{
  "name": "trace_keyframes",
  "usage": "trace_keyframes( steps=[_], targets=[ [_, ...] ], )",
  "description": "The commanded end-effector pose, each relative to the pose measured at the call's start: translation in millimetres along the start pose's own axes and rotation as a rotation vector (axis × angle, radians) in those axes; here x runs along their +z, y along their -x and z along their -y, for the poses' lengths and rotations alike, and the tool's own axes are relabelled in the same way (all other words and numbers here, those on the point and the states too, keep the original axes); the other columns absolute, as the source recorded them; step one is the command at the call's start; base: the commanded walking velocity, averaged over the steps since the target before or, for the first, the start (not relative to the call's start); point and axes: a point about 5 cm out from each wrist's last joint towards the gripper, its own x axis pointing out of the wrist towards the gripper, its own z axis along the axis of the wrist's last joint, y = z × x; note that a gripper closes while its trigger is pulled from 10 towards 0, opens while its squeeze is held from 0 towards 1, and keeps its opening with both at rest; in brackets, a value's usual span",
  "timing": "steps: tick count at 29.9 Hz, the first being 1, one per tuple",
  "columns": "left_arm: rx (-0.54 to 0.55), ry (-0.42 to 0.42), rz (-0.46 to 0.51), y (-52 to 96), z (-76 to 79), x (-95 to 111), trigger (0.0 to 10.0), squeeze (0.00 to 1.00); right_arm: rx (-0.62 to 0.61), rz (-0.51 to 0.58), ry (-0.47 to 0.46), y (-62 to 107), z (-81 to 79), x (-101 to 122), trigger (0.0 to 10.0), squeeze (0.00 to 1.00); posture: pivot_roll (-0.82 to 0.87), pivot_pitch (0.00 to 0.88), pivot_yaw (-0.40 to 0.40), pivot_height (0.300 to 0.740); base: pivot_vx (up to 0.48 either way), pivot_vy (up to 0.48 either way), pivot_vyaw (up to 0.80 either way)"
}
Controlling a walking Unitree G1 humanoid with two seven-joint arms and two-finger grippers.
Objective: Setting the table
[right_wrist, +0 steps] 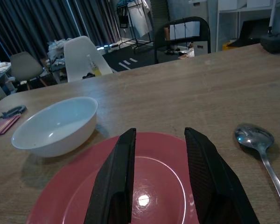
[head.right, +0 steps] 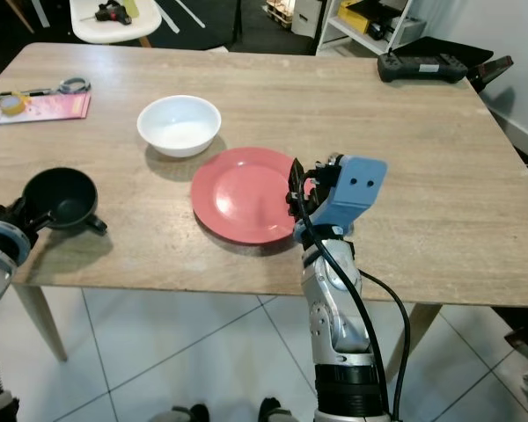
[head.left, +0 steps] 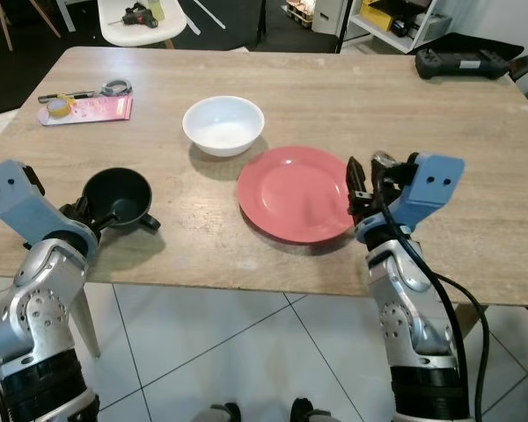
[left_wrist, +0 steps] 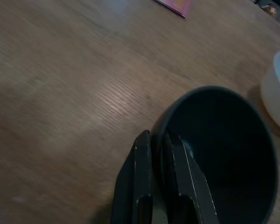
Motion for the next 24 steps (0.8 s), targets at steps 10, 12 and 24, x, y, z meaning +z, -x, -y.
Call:
trace_keyframes(
  steps=[10, 12, 24],
  targets=[
    [-0.074, 0.022, 0.037, -16.7, 22.7, 17.0, 10.0, 0.0, 0.002, -0.013, 0.006, 1.6, 1.5, -0.9, 10.0, 0.0, 0.1, 0.176, 0.069, 0.74, 0.0, 0.0, 0.0],
    [-0.103, 0.039, 0.034, -18.5, 29.5, 18.2, 10.0, 1.0, 0.003, -0.013, 0.006, 1.9, 0.9, -0.7, 10.0, 0.0, 0.1, 0.176, 0.069, 0.74, 0.0, 0.0, 0.0],
    [-0.201, 0.081, 0.027, -20.0, 44.5, 17.1, 10.0, 1.0, 0.009, -0.011, 0.007, 1.7, 0.2, -0.2, 10.0, 0.0, 0.09, 0.165, 0.066, 0.74, 0.0, 0.0, 0.0]
  ],
)
